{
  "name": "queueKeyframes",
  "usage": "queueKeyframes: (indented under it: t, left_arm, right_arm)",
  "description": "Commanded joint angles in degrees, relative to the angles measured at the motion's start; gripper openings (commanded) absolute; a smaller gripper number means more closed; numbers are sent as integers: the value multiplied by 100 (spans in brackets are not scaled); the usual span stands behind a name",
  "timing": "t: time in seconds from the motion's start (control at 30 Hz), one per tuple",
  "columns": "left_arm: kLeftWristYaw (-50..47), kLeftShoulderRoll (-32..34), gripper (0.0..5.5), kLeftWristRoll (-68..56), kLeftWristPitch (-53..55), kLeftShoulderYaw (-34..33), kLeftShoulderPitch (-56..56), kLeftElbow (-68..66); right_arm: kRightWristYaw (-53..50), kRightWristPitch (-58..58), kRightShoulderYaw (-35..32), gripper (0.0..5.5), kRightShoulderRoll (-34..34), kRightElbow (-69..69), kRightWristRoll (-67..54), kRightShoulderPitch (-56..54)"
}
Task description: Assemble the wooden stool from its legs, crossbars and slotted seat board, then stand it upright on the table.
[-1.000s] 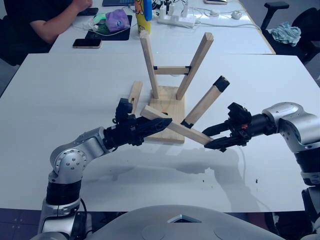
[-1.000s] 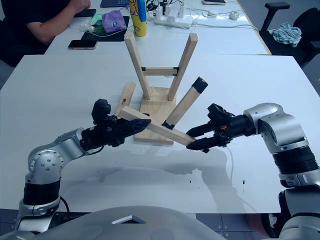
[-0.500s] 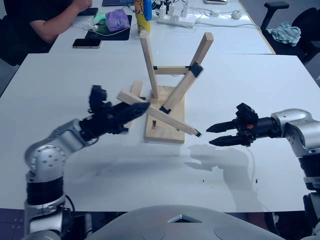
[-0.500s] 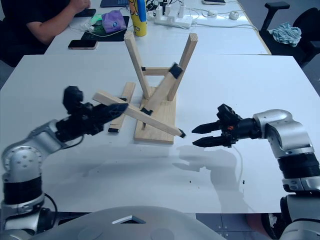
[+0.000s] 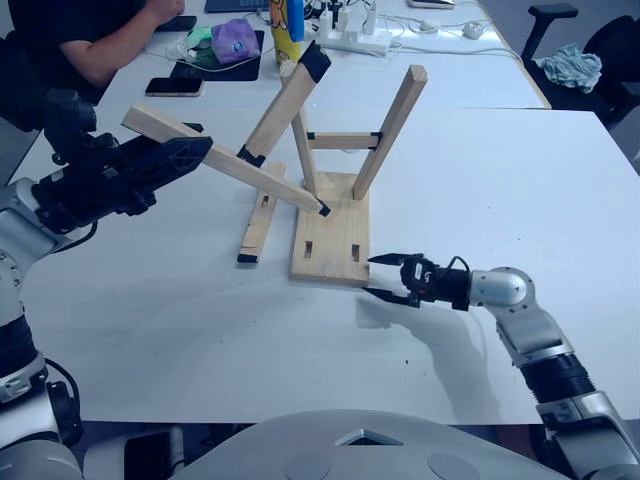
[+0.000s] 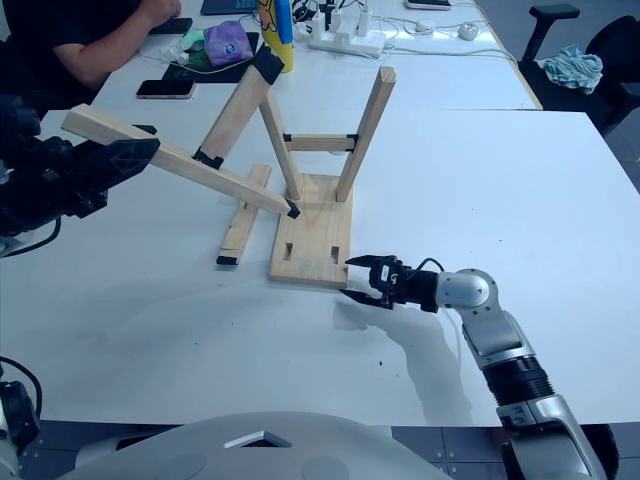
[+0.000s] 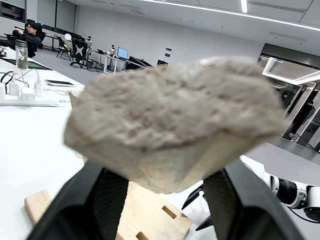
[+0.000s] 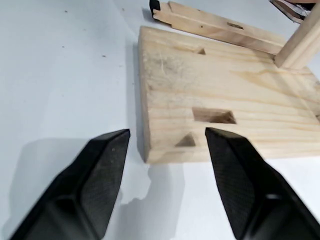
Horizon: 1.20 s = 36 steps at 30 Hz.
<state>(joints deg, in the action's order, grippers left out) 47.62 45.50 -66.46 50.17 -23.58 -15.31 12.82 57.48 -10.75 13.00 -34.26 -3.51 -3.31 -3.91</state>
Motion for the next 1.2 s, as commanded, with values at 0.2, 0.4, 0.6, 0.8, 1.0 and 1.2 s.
queueKeyframes:
  t: [0.2,0.4,0.6,0.8,1.0,1.2]
  left_arm:
    - [9,-84,207,137,-74,-35,122,106]
    - [-50,-149,207,316,-174,58,244,413]
    - [-231,-159,207,814,-417,519,102,1090]
    - [400,-15,207,2042,-988,1825,-246,888]
    - [1125,9,207,3032,-1584,2683,-660,359]
    - [1443,5,207,3389,-1855,2905,-993,-26]
  right_arm:
    - [-719,-250,353,282,203,-204,974,-270]
    - [-569,-357,205,282,-178,-476,1036,-535]
    - [-233,-803,230,282,-543,-1130,996,-942]
    - [71,-867,342,282,-512,-1321,817,-1049]
    - [120,-820,441,282,-418,-1397,792,-1136]
    - [117,-755,515,282,-319,-1428,805,-1169]
